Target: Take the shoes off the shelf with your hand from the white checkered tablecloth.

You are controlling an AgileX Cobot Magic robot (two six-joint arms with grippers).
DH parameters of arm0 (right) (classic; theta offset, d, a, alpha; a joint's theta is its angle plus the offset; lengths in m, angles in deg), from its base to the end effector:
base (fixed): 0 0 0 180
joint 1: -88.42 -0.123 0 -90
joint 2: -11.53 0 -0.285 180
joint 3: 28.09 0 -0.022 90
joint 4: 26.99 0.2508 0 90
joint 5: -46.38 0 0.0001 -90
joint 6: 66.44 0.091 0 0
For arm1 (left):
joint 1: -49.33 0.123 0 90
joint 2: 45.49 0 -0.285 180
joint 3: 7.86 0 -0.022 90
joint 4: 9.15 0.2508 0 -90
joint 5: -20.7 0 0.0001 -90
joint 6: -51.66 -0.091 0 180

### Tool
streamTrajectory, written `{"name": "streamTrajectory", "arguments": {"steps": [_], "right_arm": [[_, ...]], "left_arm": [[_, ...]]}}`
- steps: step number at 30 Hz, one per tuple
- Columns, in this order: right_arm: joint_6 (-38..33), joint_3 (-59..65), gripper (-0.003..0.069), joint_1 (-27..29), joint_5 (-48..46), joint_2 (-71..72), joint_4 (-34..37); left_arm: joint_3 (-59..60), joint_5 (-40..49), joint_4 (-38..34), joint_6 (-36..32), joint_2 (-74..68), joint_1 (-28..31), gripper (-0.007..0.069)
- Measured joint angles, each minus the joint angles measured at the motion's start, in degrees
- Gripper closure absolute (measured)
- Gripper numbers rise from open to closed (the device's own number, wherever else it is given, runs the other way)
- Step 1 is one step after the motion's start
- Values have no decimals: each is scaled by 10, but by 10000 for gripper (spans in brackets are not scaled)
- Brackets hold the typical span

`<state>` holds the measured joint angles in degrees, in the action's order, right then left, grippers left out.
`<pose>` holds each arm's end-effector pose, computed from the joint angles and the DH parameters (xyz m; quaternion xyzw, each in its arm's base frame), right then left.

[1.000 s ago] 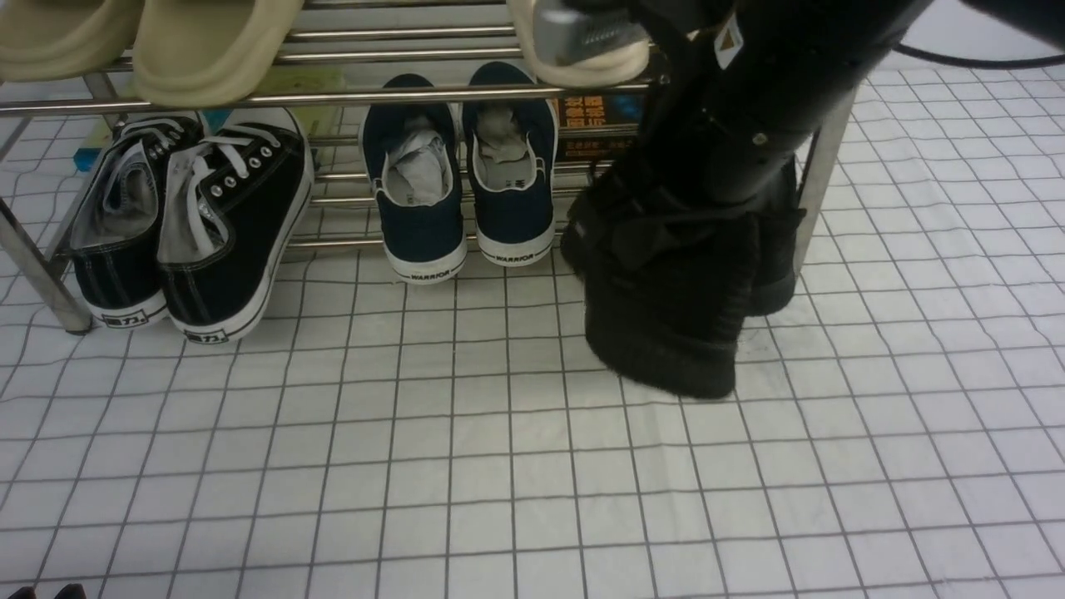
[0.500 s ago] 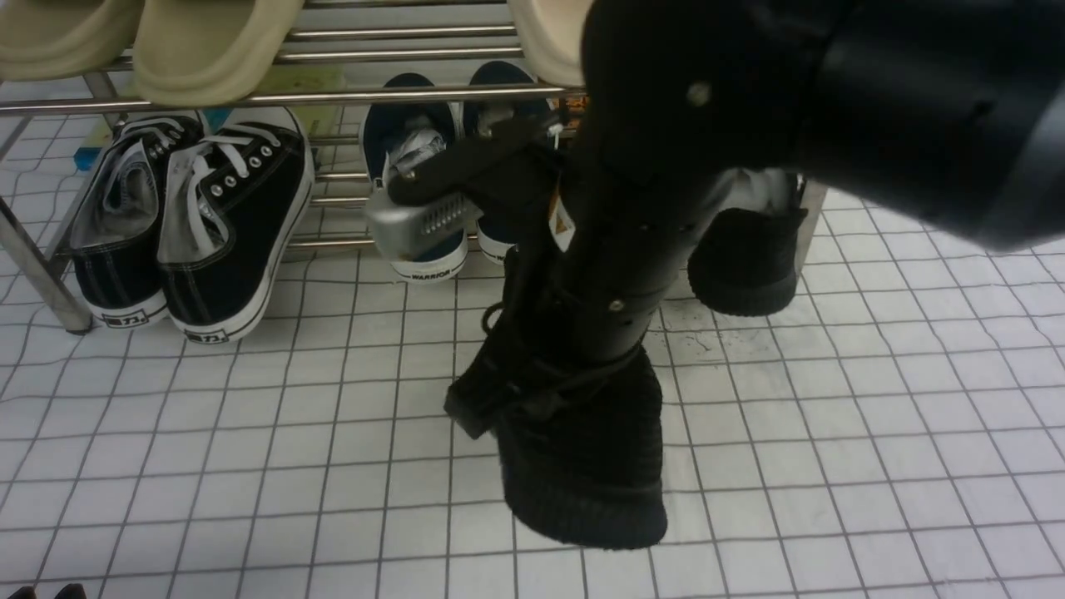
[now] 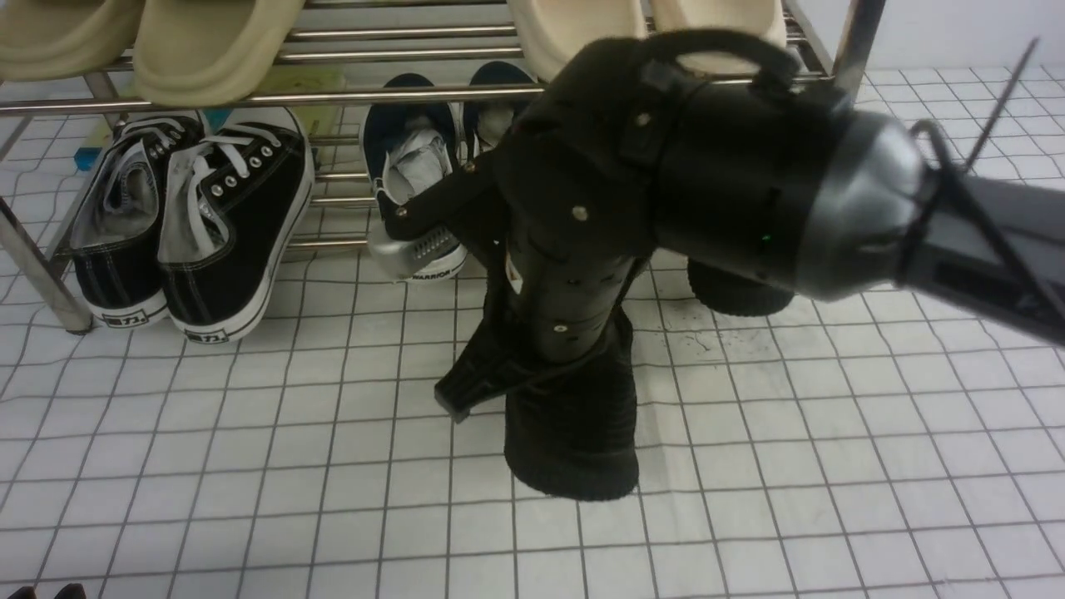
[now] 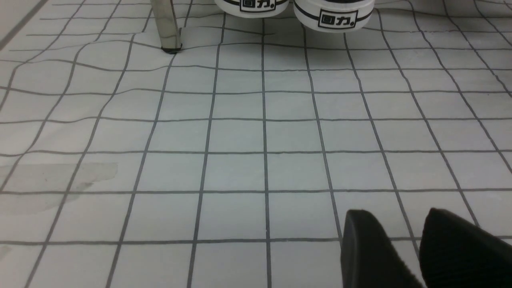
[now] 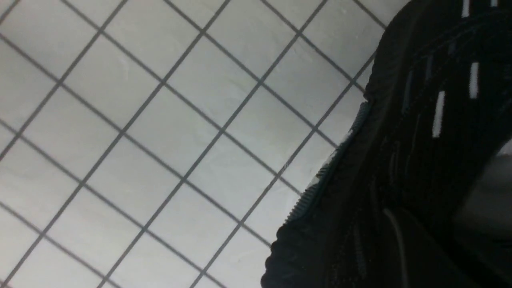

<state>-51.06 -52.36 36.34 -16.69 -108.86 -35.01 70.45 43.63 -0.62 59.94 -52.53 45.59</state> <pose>0.2721 0.3308 0.2797 -0.3278 0.9250 0.0443 0.1871 0.0519 0.0019 0.1719 0.0065 0.8091 0.0021 0.5876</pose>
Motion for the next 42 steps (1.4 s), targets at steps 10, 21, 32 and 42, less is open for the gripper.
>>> {"name": "streamTrajectory", "arguments": {"steps": [10, 21, 32, 42], "right_arm": [[21, -4, 460, 1, -7, -35, 68], [-73, -115, 671, 86, -74, -25, 66], [-39, -121, 397, 214, -79, -48, 9], [-39, -121, 92, 258, -23, -77, -7]], "left_arm": [[0, 0, 0, 0, 0, 0, 385], [0, 0, 0, 0, 0, 0, 385], [0, 0, 0, 0, 0, 0, 385], [0, 0, 0, 0, 0, 0, 385]]}}
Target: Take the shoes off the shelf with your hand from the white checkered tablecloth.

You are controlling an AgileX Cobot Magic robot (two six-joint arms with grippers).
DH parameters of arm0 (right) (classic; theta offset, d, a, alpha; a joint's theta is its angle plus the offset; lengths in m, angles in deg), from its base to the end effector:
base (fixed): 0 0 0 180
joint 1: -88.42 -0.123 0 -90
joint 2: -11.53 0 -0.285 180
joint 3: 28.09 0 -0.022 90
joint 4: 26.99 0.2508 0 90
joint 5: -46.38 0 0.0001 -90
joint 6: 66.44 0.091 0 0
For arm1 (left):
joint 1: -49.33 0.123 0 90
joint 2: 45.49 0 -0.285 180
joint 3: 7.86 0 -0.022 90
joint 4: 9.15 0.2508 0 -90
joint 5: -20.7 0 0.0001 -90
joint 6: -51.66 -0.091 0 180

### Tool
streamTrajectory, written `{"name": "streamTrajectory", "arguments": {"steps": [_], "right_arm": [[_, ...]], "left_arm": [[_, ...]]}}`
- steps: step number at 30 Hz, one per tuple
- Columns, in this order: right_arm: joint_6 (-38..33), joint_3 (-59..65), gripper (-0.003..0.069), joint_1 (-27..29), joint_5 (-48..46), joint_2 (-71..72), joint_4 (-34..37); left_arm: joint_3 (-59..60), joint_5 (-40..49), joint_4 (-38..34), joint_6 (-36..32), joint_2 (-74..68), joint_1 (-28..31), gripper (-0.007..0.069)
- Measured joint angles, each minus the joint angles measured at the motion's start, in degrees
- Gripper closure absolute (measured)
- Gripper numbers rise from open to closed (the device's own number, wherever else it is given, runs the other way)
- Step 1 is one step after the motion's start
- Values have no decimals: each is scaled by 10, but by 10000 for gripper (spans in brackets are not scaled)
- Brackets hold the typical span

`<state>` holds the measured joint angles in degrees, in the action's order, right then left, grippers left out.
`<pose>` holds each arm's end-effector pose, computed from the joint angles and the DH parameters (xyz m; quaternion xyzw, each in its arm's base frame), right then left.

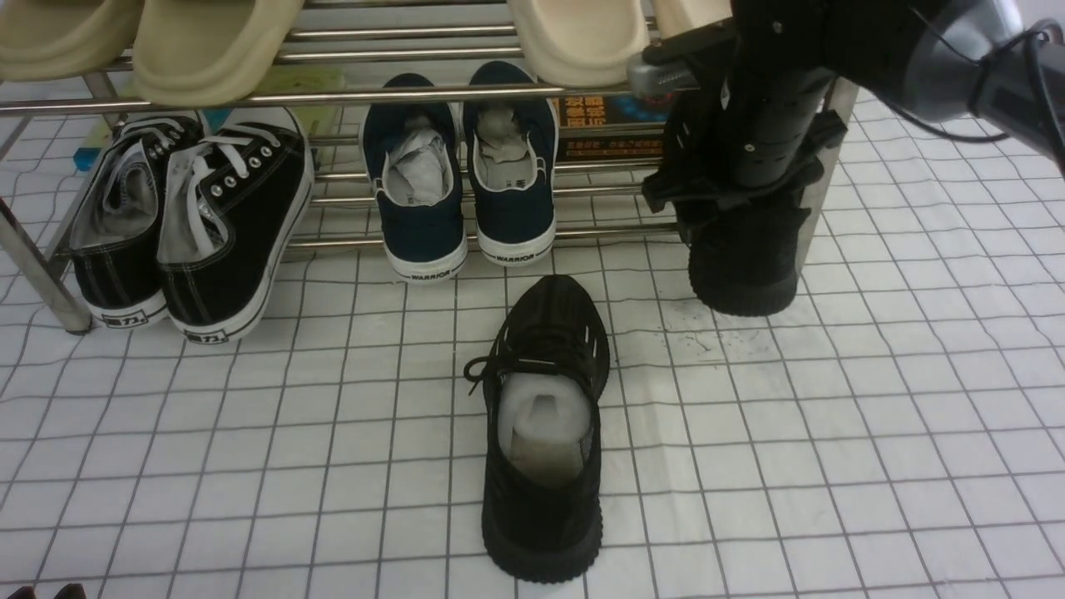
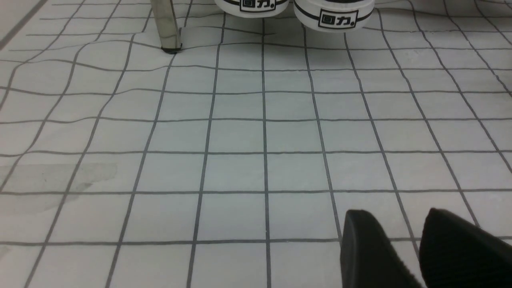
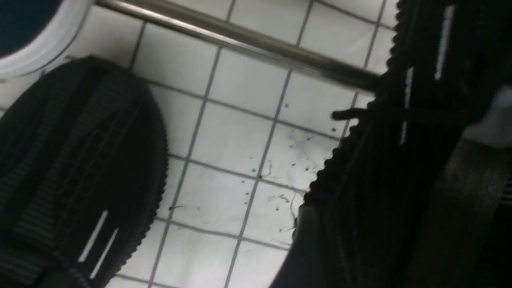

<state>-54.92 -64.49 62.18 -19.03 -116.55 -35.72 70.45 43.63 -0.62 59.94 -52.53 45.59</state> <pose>0.4204 0.1932 0.2791 -0.1423 0.9670 -0.0061 0.2114 0.0519 0.0019 0.1719 0.0065 0.8091 0.0021 0.5876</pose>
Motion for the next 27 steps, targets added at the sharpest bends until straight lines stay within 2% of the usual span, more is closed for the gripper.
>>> {"name": "streamTrajectory", "arguments": {"steps": [12, 18, 20, 22, 23, 24, 25, 27], "right_arm": [[0, -42, 82, 1, -19, -4, -1], [3, -44, 115, 1, -9, -30, 1], [6, -45, 216, 1, 0, -42, 0], [6, -45, 362, 1, -14, -47, 1], [6, -45, 396, 1, -15, -47, 2], [6, -45, 523, 1, -25, -45, 7], [5, -45, 606, 0, -33, -42, 10], [2, -43, 654, -3, -42, -32, 12]], "left_arm": [[0, 0, 0, 0, 0, 0, 385], [0, 0, 0, 0, 0, 0, 385], [0, 0, 0, 0, 0, 0, 385], [0, 0, 0, 0, 0, 0, 385], [0, 0, 0, 0, 0, 0, 385], [0, 0, 0, 0, 0, 0, 385], [0, 0, 0, 0, 0, 0, 385], [0, 0, 0, 0, 0, 0, 385]]}}
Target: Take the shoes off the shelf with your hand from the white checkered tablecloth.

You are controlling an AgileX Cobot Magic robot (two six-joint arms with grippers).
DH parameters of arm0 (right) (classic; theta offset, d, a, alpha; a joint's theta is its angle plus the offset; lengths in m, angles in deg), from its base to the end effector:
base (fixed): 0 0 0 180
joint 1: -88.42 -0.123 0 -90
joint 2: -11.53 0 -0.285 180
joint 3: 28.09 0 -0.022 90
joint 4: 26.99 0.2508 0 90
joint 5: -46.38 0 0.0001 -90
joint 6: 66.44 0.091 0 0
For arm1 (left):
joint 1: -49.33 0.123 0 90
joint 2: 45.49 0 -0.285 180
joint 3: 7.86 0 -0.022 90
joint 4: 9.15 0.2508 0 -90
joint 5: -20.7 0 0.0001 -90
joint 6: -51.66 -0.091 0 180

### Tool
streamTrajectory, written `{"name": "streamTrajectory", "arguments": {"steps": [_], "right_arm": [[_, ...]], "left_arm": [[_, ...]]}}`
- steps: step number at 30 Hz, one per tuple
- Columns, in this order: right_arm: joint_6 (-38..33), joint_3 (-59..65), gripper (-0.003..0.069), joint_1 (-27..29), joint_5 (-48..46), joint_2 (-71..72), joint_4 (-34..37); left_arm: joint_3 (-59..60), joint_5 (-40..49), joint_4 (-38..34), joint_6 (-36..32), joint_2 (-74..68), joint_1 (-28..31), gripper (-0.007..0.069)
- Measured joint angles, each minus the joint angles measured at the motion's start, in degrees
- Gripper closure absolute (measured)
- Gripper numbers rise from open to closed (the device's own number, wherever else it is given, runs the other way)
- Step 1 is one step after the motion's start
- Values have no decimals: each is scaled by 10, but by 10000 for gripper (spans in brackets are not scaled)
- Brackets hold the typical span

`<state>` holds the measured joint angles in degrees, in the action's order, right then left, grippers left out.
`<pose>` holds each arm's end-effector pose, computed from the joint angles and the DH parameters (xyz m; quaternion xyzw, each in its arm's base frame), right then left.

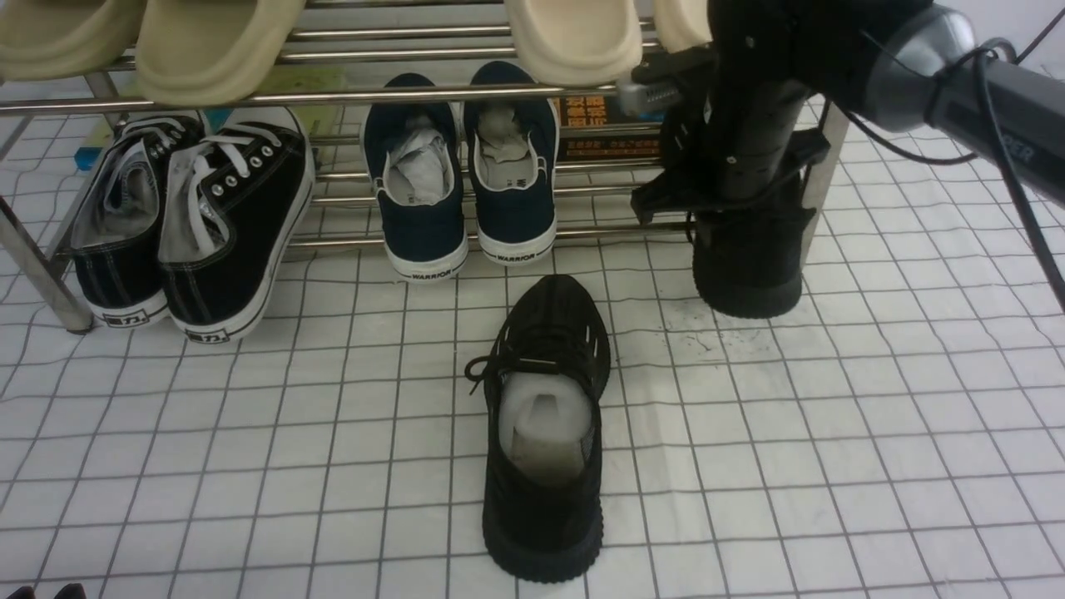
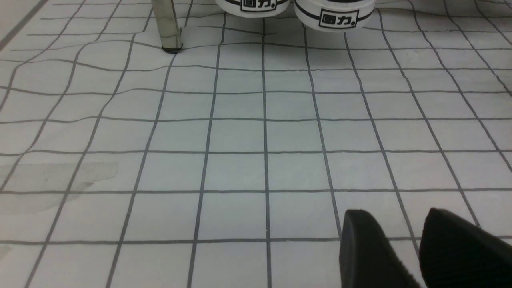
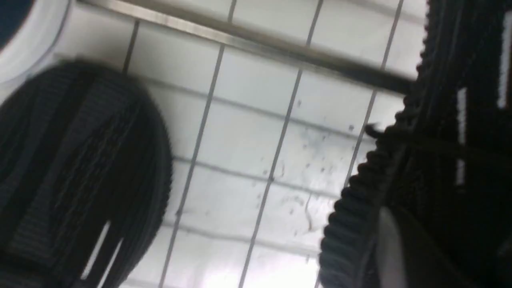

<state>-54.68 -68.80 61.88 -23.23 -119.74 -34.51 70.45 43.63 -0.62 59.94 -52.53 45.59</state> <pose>0.4253 0.1999 0.2719 -0.1383 0.9732 -0.0046 0.1835 0.0519 0.0019 0.1719 0.0065 0.8091 0.0021 0.5876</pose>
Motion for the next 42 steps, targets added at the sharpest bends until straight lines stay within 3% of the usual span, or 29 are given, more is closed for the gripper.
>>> {"name": "streamTrajectory", "arguments": {"steps": [6, 9, 15, 21, 32, 42], "right_arm": [[-18, 35, 659, -23, -24, 104, 22], [-7, 93, 659, -44, -30, 188, 58], [15, 242, 657, -110, -28, 267, 64], [54, 321, 655, -156, -4, 264, 62], [147, 330, 653, -160, 67, 221, -21], [191, 330, 641, -161, 103, 150, 9]], "left_arm": [[0, 0, 0, 0, 0, 0, 385], [0, 0, 0, 0, 0, 0, 385], [0, 0, 0, 0, 0, 0, 385], [0, 0, 0, 0, 0, 0, 385], [0, 0, 0, 0, 0, 0, 385], [0, 0, 0, 0, 0, 0, 385]]}}
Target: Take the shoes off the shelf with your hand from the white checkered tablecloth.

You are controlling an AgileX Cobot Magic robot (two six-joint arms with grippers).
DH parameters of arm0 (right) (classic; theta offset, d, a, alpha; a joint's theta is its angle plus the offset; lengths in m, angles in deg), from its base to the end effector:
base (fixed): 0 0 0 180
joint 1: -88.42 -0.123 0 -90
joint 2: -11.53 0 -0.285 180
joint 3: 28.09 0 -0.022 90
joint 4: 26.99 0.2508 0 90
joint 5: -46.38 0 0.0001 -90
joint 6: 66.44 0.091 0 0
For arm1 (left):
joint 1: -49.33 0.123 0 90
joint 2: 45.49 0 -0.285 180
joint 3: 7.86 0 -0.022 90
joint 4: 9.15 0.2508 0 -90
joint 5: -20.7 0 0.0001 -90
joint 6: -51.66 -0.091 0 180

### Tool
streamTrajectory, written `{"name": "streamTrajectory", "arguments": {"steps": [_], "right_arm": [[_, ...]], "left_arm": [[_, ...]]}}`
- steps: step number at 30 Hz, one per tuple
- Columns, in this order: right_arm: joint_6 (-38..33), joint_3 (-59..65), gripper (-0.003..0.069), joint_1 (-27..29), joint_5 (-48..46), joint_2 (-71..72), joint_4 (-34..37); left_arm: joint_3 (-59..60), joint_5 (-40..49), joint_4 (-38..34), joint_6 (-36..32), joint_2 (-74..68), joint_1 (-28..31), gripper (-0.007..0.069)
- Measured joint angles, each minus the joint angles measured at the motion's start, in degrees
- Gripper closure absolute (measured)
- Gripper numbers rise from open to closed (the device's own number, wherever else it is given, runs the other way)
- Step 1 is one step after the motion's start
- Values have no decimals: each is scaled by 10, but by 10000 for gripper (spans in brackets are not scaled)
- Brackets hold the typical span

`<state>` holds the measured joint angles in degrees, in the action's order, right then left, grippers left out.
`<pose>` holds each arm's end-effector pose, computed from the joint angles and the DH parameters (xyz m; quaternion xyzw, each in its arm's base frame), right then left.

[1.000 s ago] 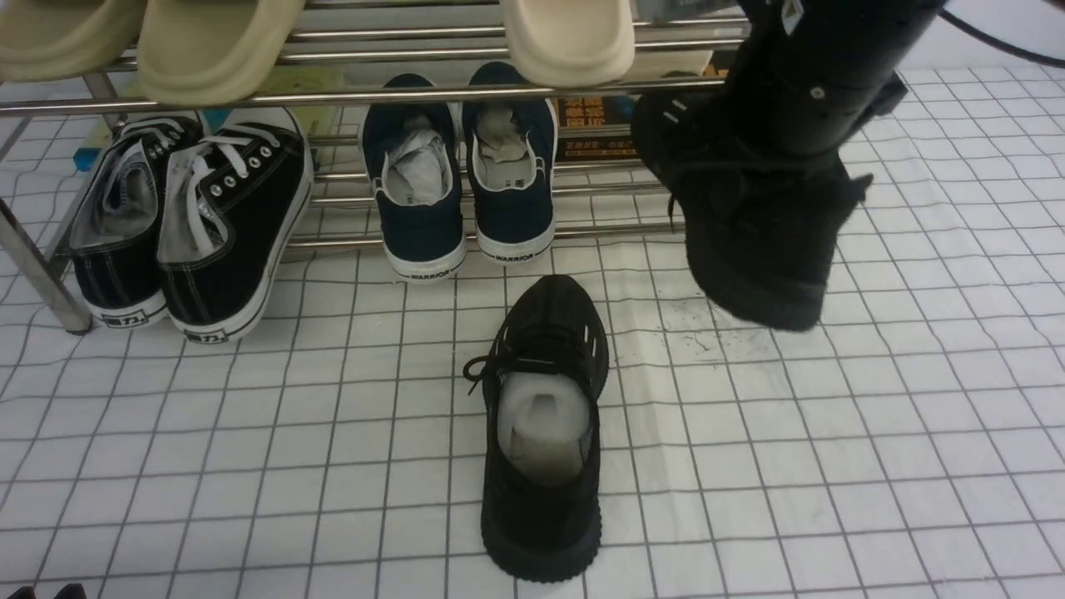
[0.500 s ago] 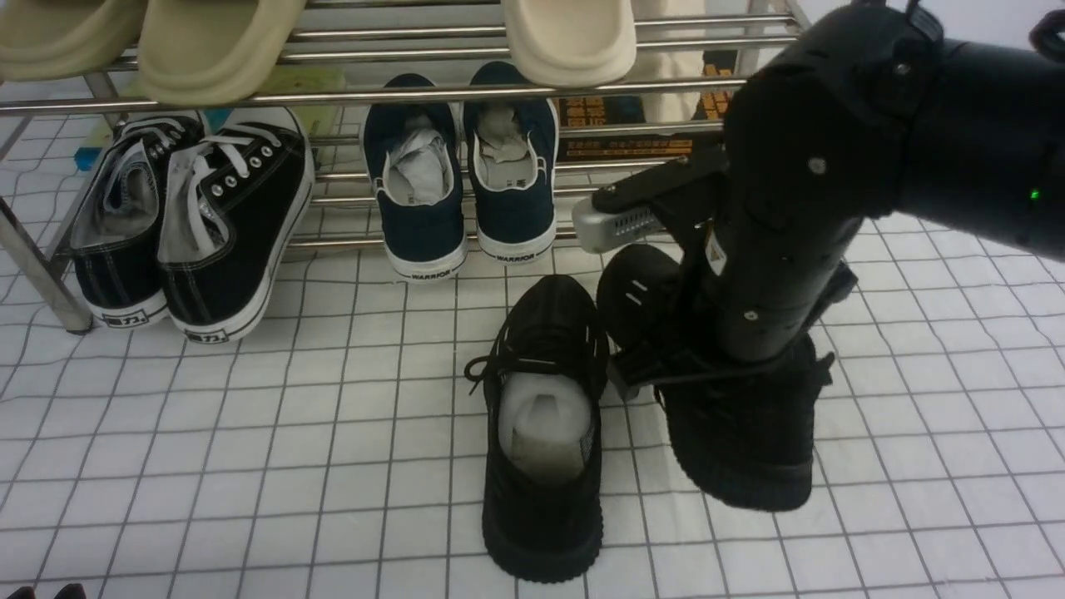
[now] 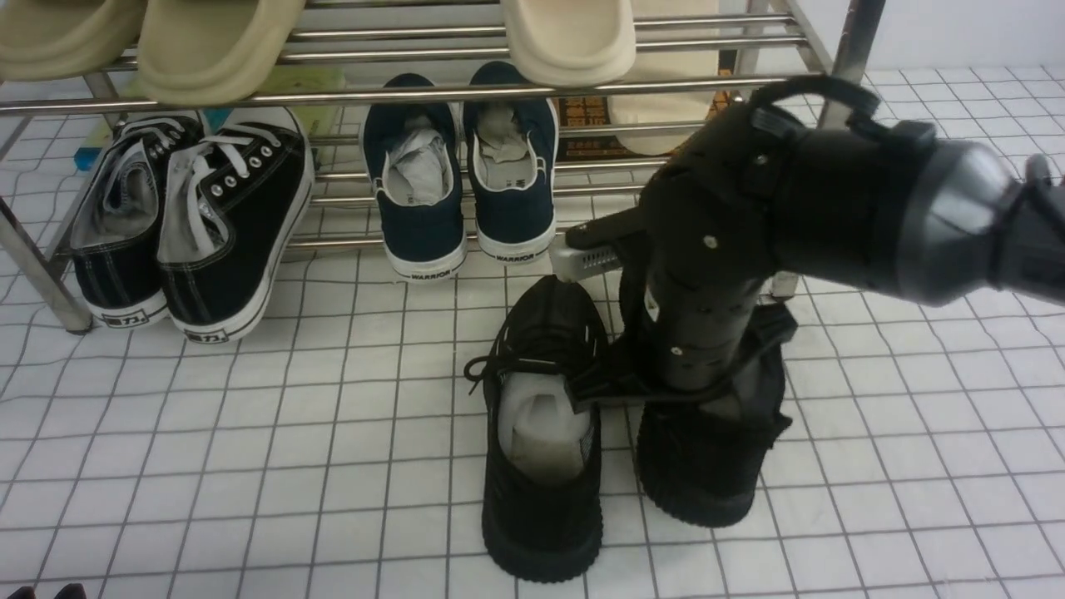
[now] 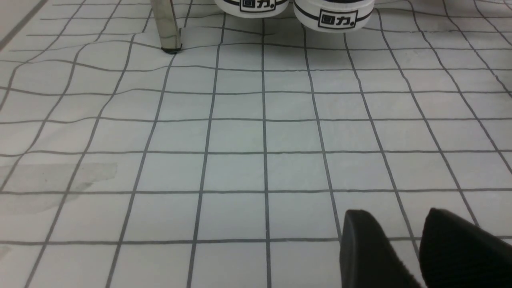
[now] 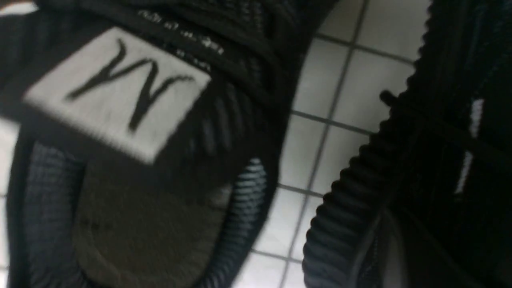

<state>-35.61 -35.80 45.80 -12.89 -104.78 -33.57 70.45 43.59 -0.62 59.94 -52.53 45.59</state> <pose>0.2932 0.2576 0.2308 -0.1258 0.9851 0.0213 0.1157 0.0519 0.0019 0.1720 0.0065 0.8089 0.0020 0.5879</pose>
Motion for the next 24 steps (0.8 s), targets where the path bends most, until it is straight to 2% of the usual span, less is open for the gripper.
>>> {"name": "streamTrajectory", "arguments": {"steps": [3, 6, 8, 11, 14, 16, 21, 24], "right_arm": [[0, 0, 623, 0, 2, -11, 5], [-1, -1, 570, 0, -2, -13, 14], [-20, -18, 479, 1, -34, -11, 33], [-54, -44, 412, 1, -85, -1, 66], [-79, -67, 394, 1, -99, 20, 83], [-99, -80, 398, 1, -103, 45, 89], [-131, -83, 460, 1, -110, 125, 92], [-143, -79, 536, 1, -114, 198, 89]], "left_arm": [[0, 0, 0, 0, 0, 0, 385], [0, 0, 0, 0, 0, 0, 385], [0, 0, 0, 0, 0, 0, 385], [0, 0, 0, 0, 0, 0, 385], [0, 0, 0, 0, 0, 0, 385], [0, 0, 0, 0, 0, 0, 385], [0, 0, 0, 0, 0, 0, 385], [0, 0, 0, 0, 0, 0, 385]]}}
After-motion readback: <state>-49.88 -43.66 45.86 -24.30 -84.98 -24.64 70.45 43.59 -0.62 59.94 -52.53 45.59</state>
